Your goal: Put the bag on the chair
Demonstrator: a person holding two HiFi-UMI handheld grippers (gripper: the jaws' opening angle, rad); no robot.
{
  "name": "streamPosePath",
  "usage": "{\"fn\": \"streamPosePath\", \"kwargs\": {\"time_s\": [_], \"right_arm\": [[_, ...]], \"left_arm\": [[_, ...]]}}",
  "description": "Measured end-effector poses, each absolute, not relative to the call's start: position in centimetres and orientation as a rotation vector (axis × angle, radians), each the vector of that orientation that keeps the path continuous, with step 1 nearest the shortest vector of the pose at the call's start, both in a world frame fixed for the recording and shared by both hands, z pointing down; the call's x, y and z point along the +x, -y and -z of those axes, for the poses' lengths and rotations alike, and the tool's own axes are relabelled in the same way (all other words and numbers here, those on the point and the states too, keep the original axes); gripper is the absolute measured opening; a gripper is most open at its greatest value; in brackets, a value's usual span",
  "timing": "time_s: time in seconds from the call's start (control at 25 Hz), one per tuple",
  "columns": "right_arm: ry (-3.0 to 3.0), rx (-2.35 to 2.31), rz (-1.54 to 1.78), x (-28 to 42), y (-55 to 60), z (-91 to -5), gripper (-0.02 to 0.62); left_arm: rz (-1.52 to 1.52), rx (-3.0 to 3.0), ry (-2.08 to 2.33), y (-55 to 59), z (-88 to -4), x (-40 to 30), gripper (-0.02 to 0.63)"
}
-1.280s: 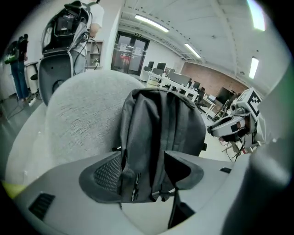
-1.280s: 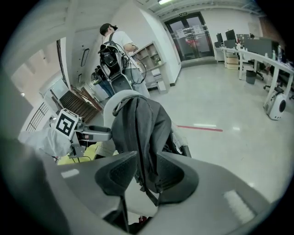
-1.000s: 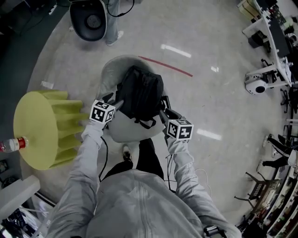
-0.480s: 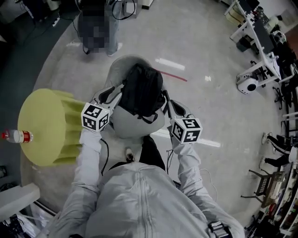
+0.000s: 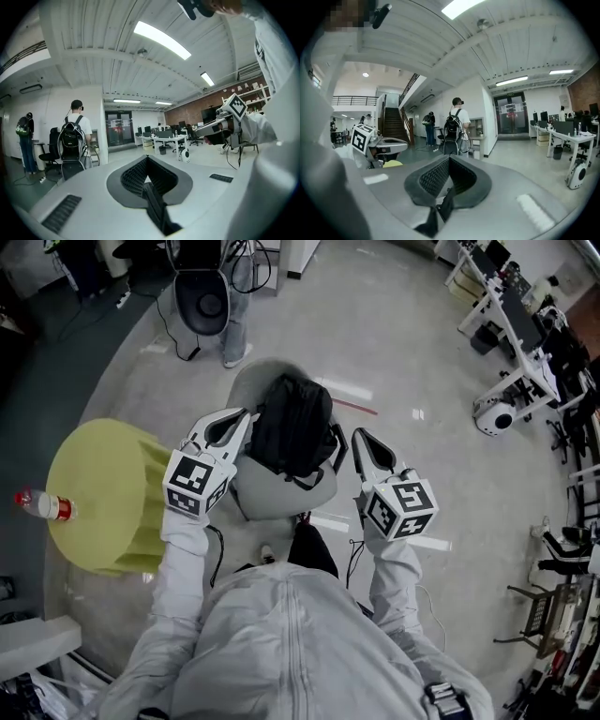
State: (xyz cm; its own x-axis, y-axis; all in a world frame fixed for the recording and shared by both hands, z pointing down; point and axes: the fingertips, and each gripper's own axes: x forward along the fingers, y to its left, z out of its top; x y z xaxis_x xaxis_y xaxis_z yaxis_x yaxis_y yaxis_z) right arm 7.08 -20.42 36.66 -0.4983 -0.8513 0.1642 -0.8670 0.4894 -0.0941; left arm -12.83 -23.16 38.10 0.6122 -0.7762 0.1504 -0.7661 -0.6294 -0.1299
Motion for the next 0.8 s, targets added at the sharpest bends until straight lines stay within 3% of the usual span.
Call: {"fn": "streamPosePath", "kwargs": {"time_s": [0.8], "right_arm": [[2.595, 1.417, -0.085, 4.1, 16.6, -34.8, 0.008]], "left_arm": [[0.247, -2.761, -1.183, 19.6, -34.5, -10.9, 0.005]]}}
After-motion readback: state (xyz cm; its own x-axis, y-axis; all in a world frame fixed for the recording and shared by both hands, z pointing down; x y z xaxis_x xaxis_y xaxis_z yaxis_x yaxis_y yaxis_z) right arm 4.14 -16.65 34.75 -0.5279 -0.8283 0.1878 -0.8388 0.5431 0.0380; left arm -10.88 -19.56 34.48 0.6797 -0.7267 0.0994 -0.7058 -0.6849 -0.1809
